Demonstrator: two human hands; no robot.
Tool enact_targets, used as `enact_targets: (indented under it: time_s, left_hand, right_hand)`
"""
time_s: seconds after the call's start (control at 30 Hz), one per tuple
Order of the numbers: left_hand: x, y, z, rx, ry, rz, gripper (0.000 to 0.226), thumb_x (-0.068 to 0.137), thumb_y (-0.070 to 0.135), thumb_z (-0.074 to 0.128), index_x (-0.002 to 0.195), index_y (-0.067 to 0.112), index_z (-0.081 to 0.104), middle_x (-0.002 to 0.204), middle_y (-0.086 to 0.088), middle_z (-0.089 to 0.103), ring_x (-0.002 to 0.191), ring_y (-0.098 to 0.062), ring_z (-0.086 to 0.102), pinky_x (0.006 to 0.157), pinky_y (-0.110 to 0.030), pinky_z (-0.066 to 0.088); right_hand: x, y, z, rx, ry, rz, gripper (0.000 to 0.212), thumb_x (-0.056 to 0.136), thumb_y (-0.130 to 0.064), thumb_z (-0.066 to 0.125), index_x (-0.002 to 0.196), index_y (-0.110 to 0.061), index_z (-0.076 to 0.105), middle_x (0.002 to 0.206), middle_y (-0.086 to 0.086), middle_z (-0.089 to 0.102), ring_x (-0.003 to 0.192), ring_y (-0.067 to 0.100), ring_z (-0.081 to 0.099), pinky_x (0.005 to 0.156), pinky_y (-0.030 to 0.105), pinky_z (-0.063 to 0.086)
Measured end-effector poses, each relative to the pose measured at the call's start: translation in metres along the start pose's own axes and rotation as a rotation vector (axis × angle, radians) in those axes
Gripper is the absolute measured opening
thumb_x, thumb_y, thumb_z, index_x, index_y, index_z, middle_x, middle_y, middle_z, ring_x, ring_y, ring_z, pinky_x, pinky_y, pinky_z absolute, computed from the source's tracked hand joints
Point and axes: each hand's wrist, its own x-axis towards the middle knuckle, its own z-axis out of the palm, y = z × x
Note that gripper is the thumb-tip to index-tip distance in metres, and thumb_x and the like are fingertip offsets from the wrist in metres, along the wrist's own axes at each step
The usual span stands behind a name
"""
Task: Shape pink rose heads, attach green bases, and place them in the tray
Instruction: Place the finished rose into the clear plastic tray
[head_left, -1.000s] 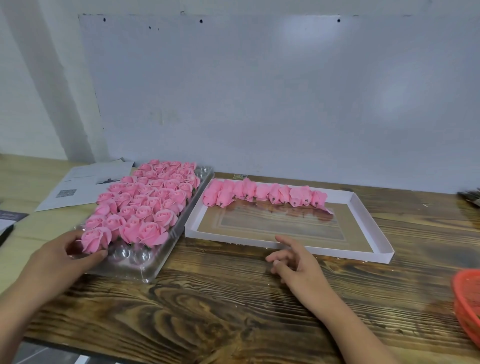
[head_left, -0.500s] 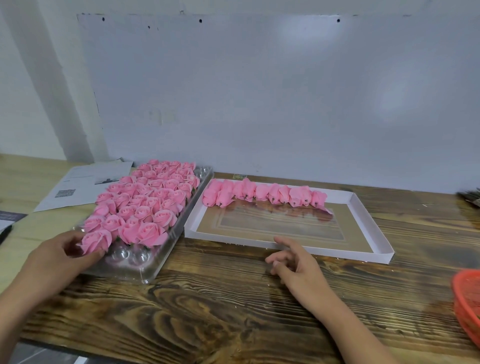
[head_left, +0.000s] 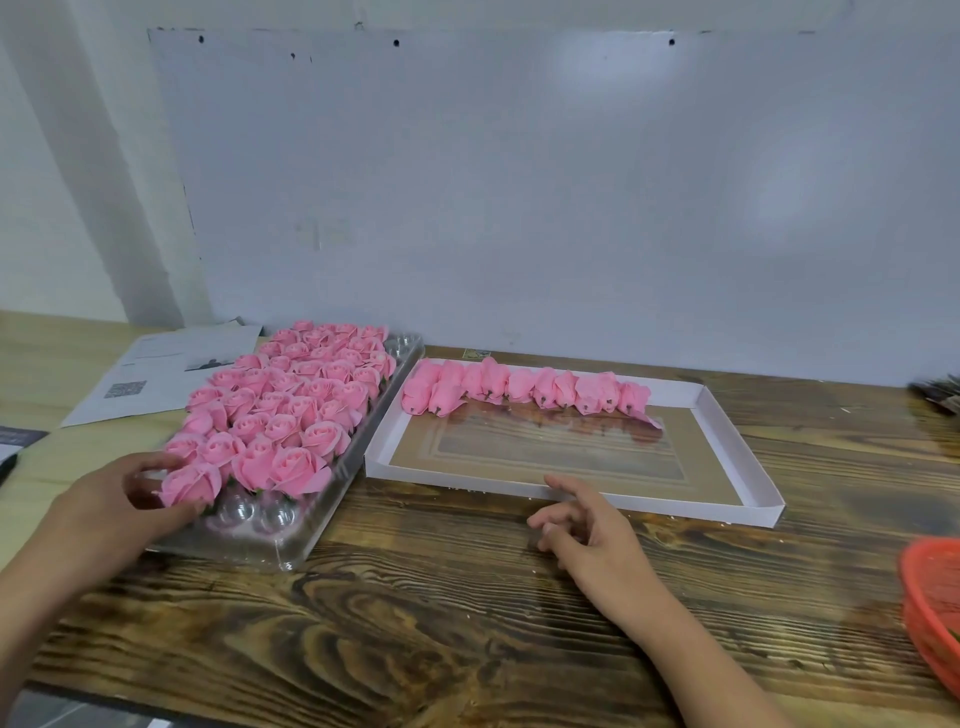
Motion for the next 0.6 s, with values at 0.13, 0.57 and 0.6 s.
enact_targets:
  time_s: [0.13, 0.57, 0.6]
  left_hand:
    - [0.001, -0.001, 0.002, 0.004, -0.007, -0.012, 0.056, 0.043, 0.06, 0.081, 0.093, 0.069, 0.059, 0.087, 0.012, 0.071, 0.082, -0.014, 0.068, 0.078, -0.05, 0.058]
    - [0.006, -0.01, 0.004, -0.049, 0.002, -0.057, 0.062, 0.033, 0.069, 0.079, 0.093, 0.065, 0.063, 0.089, 0.008, 0.072, 0.084, -0.017, 0.069, 0.08, -0.051, 0.059]
    - [0.004, -0.008, 0.005, -0.058, 0.011, -0.056, 0.061, 0.033, 0.069, 0.078, 0.092, 0.066, 0.062, 0.089, 0.007, 0.072, 0.084, -0.017, 0.068, 0.081, -0.052, 0.059]
  right_hand:
    - [0.0, 0.0, 0.0, 0.001, 0.0, 0.004, 0.049, 0.097, -0.005, 0.059, 0.127, -0.042, 0.046, 0.097, -0.018, 0.071, 0.088, 0.005, 0.068, 0.073, 0.018, 0.053]
    - [0.0, -0.002, 0.0, -0.002, -0.005, 0.013, 0.047, 0.097, -0.007, 0.059, 0.13, -0.038, 0.046, 0.096, -0.018, 0.071, 0.088, 0.004, 0.068, 0.072, 0.016, 0.054]
    - [0.0, -0.002, 0.001, 0.001, -0.005, 0.015, 0.047, 0.097, -0.006, 0.059, 0.131, -0.038, 0.047, 0.096, -0.018, 0.071, 0.088, 0.005, 0.069, 0.072, 0.017, 0.053]
